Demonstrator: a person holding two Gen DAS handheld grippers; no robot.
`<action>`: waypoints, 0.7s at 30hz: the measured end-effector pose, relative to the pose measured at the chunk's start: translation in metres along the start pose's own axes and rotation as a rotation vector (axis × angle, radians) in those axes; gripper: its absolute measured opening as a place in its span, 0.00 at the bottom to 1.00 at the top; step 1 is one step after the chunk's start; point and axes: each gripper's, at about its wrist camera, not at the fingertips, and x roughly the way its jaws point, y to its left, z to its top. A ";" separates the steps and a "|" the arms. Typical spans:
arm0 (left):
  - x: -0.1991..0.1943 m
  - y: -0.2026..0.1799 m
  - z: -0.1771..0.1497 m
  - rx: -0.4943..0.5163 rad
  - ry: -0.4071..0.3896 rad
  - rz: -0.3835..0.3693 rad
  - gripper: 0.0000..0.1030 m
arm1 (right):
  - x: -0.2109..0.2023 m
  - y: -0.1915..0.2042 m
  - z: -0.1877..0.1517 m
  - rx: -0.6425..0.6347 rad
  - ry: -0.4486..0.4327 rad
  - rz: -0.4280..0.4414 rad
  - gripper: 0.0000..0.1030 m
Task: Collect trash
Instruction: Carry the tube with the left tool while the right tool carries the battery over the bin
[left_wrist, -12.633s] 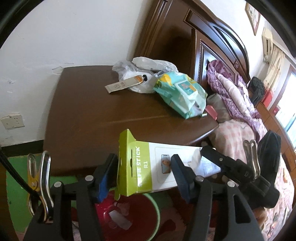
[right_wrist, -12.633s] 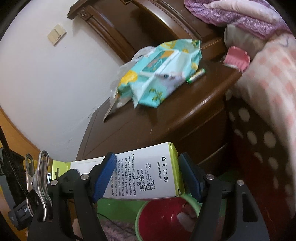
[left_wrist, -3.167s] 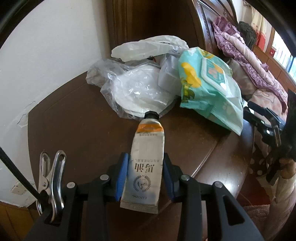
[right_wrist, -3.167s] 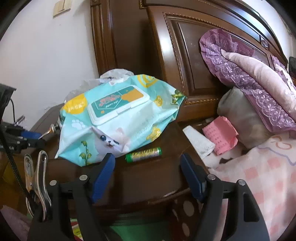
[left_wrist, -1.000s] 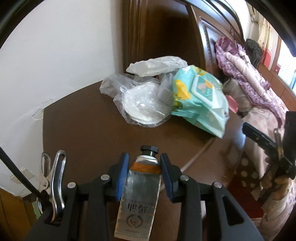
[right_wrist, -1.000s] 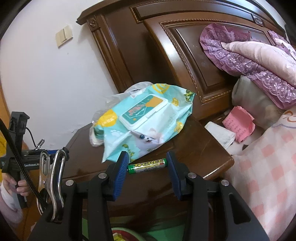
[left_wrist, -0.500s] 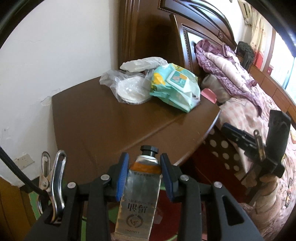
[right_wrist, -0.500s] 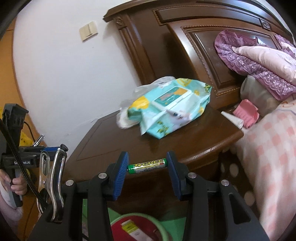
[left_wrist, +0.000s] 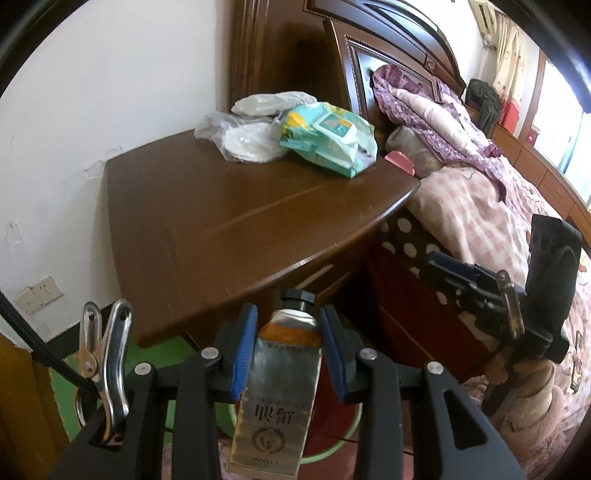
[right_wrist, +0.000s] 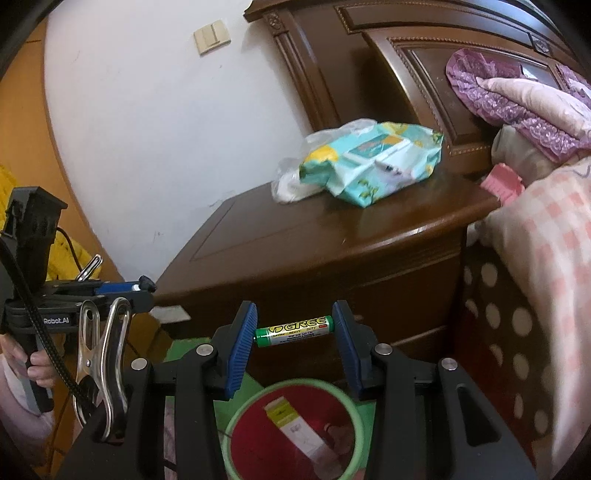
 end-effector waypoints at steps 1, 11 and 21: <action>0.002 -0.001 -0.003 -0.002 0.003 -0.007 0.35 | 0.000 0.002 -0.004 0.001 0.009 0.000 0.42; 0.034 -0.008 -0.041 -0.005 0.047 -0.014 0.35 | 0.013 0.011 -0.033 -0.007 0.099 -0.011 0.42; 0.081 -0.006 -0.068 -0.025 0.119 -0.013 0.35 | 0.035 0.013 -0.056 -0.022 0.181 -0.019 0.42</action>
